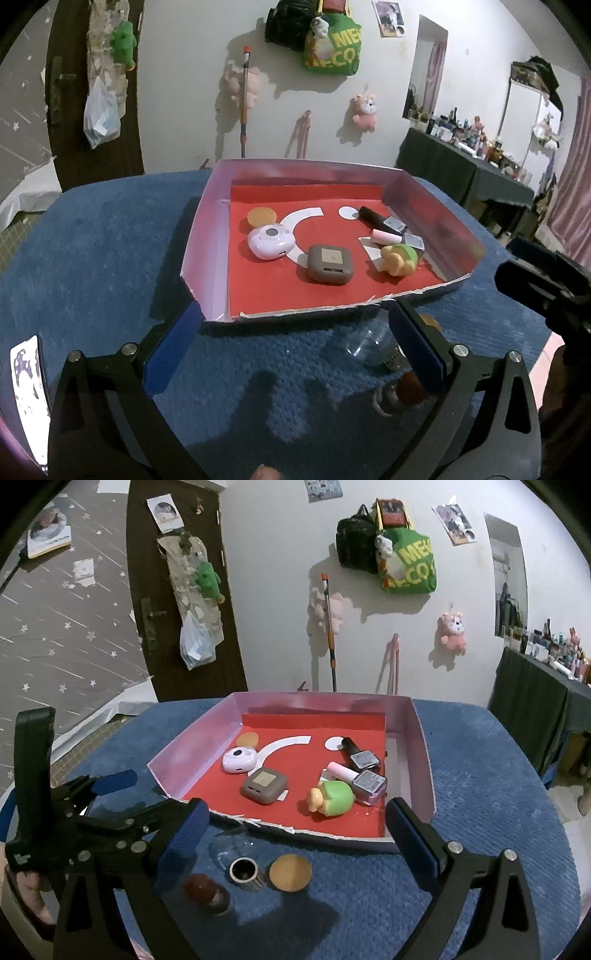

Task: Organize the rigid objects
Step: 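Withdraw both grippers from the box toward the remaining items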

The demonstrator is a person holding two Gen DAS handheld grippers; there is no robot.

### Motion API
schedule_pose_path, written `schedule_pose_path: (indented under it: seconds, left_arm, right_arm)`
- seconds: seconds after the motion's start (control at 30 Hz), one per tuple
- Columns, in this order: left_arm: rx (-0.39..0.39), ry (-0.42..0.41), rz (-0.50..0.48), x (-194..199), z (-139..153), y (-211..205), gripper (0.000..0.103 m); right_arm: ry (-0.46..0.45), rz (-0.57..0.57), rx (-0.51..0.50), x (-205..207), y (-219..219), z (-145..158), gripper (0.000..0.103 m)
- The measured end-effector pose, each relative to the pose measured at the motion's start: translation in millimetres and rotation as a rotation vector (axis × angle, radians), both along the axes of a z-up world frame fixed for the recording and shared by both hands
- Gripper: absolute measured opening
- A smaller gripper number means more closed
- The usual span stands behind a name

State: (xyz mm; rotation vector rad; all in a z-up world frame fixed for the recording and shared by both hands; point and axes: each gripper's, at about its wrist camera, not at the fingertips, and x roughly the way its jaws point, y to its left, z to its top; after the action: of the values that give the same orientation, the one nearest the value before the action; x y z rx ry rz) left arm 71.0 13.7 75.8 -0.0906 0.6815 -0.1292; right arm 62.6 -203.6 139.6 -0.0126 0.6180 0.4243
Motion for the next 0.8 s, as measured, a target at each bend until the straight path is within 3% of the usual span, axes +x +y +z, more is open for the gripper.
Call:
schedule_pose_path:
  seconds: [0.23,0.8]
  left_arm:
    - [0.032,0.0,0.011,-16,-1,-8,0.103]
    - [0.014,0.027,0.024,-47,-12,-10,0.103]
  right_arm:
    - [-0.051,-0.014,0.008,-24,-6,2,0.103]
    - [-0.011,-0.007,0.045,-52,-14,-17,0.103]
